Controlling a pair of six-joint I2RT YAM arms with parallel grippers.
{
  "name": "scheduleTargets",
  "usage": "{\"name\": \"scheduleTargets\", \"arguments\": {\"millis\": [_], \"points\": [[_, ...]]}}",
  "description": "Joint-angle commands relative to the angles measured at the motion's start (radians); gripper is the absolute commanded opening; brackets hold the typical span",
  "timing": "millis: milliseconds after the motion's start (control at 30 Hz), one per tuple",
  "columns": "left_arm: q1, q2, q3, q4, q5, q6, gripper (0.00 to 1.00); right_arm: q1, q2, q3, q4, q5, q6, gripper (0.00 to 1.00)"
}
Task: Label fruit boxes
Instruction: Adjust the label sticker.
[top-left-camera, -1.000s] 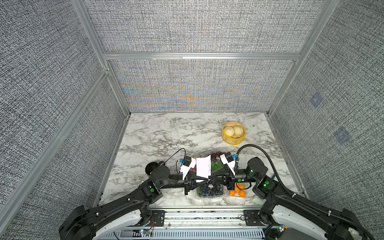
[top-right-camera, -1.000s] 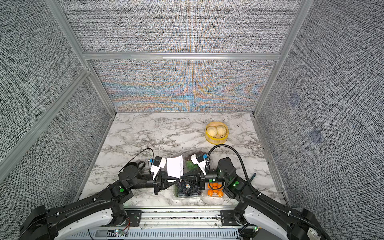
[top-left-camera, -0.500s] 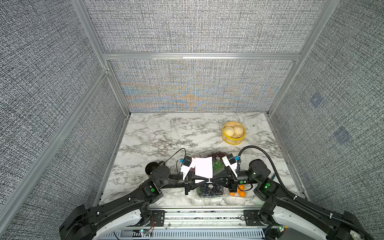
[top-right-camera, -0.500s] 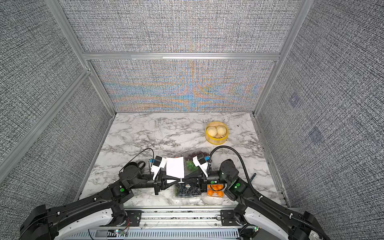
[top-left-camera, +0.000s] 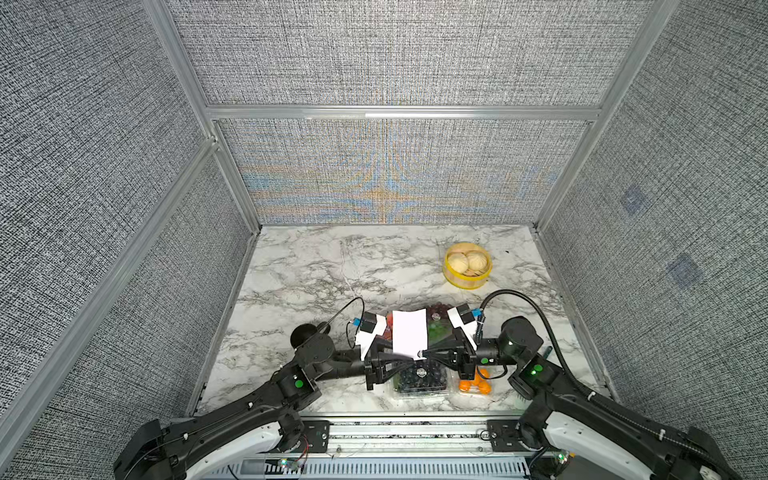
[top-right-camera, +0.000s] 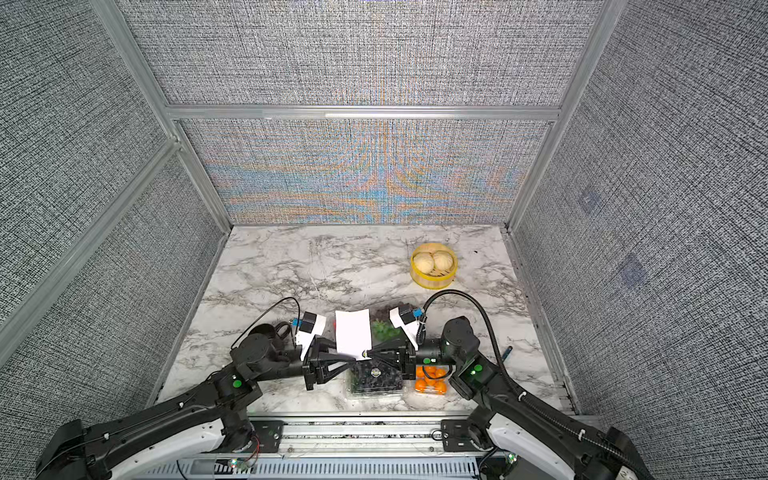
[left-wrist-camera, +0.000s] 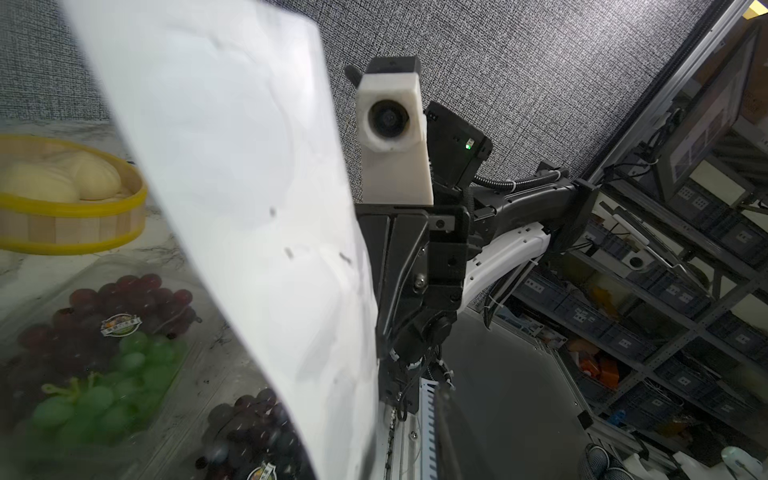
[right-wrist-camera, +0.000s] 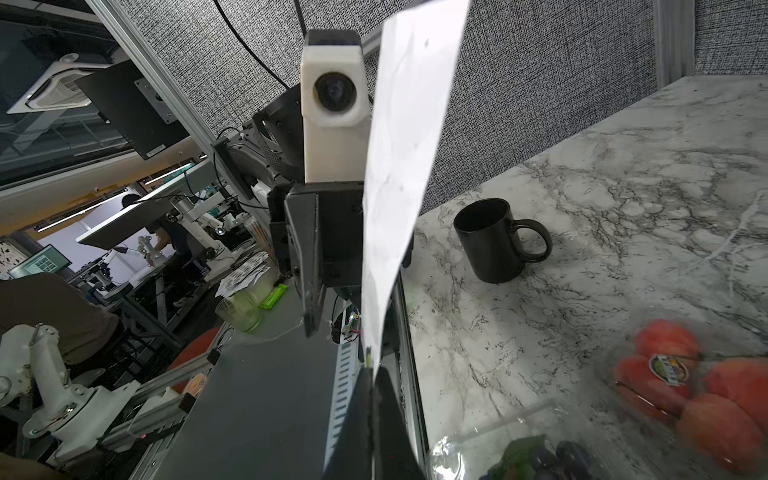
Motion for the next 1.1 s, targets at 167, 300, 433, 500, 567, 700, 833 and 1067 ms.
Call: {"name": "scheduleTargets", "arguments": {"millis": [167,300,433,500,567,700,833,1067], "points": [[-0.001,0.035,0.019,0.024,-0.026,0.004,0.11,0.001,-0.004,0.0,0.006,-0.019,-0.005,0.0],[-0.001,0.068,0.033,0.036,0.0,0.002,0.0,0.001,-0.002,0.003,0.01,-0.025,-0.005,0.0],[0.0,0.104,0.033,0.095,0.051,-0.016,0.0,0.001,0.019,0.004,0.038,-0.032,0.002,0.0],[0.0,0.109,0.033,0.113,0.066,-0.018,0.0,0.001,0.032,0.007,0.047,-0.035,0.001,0.0],[-0.001,0.105,0.034,0.112,0.07,-0.02,0.0,-0.001,0.038,0.011,0.042,-0.027,-0.004,0.0],[0.0,0.088,0.023,0.108,0.07,-0.018,0.0,-0.019,0.023,0.011,0.014,-0.013,-0.018,0.0],[0.0,0.085,0.02,0.094,0.05,-0.016,0.0,-0.022,0.043,0.009,0.059,-0.023,0.005,0.0],[0.0,0.137,0.024,0.171,0.082,-0.049,0.0,-0.016,0.156,0.018,0.174,-0.065,0.046,0.0]]}}
